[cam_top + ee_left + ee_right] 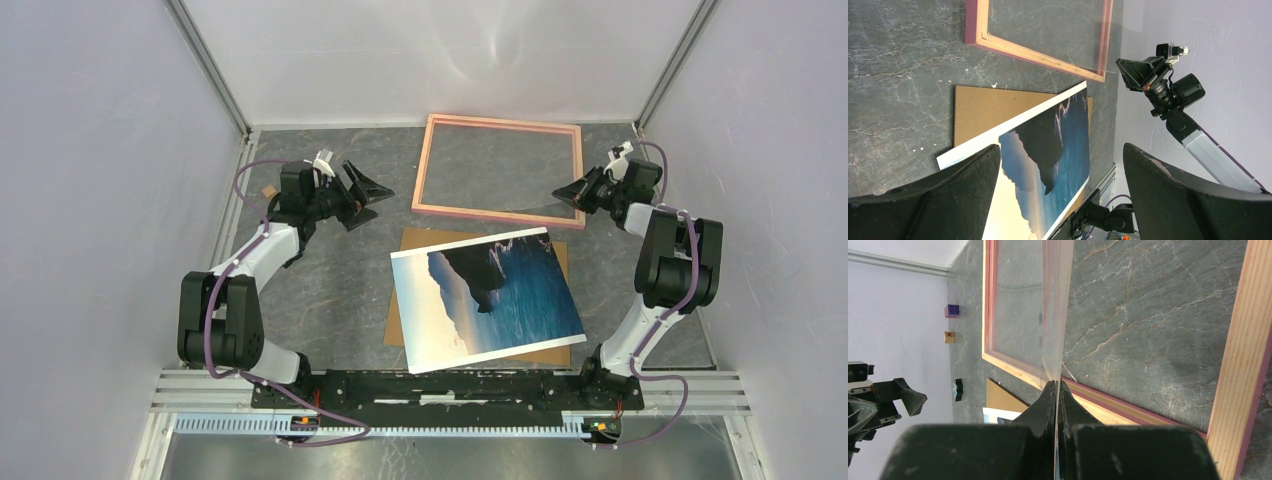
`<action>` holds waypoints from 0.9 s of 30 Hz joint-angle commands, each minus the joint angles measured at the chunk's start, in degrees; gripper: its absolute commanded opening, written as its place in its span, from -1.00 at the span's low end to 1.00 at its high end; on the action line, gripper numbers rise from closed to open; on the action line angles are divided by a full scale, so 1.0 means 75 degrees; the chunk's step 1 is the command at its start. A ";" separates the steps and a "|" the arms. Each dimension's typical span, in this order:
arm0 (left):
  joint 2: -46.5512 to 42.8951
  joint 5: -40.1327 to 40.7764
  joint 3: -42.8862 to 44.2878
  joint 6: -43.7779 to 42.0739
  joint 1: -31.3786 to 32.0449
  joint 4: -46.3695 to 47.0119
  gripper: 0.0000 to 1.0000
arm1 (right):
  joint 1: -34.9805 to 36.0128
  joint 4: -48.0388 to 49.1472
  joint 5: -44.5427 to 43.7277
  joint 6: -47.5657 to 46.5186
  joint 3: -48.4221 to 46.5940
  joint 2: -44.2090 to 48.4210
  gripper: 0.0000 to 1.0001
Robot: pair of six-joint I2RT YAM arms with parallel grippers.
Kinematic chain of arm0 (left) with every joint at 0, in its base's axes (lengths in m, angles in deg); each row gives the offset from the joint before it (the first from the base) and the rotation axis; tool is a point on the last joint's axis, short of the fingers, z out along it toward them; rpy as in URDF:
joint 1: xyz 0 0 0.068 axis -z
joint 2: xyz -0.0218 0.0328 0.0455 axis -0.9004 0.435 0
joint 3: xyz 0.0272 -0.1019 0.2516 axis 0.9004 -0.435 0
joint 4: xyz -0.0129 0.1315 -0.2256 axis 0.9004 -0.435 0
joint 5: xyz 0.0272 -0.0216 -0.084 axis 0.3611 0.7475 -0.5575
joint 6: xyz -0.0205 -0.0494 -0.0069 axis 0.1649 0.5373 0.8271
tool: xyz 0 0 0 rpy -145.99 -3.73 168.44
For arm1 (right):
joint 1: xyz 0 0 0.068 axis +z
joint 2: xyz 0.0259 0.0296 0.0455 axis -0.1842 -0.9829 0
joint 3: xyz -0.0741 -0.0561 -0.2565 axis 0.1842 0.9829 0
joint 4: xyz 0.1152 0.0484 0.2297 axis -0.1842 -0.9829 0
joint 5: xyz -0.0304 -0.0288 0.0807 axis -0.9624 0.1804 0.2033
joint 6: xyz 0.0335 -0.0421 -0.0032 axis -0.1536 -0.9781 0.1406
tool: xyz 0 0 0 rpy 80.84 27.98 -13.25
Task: Put the photo into the frame
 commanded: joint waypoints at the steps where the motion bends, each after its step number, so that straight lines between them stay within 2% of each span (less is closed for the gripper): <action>1: 0.0029 -0.0197 0.0067 0.0075 -0.0032 0.0385 0.94 | 0.0082 0.0723 0.0032 -0.0319 0.0088 0.0286 -1.00; 14: 0.0024 -0.0215 0.0067 0.0082 -0.0026 0.0408 0.94 | 0.0187 0.1145 0.0095 -0.0402 0.0255 0.0729 -1.00; 23: 0.0034 -0.0221 0.0055 0.0093 -0.0032 0.0420 0.94 | 0.0229 0.1243 0.0080 -0.0386 0.0125 0.0280 -0.99; 27: 0.0058 -0.0219 0.0061 0.0098 -0.0029 0.0420 0.94 | 0.0237 0.1077 0.0062 -0.0488 0.0049 0.0272 -0.90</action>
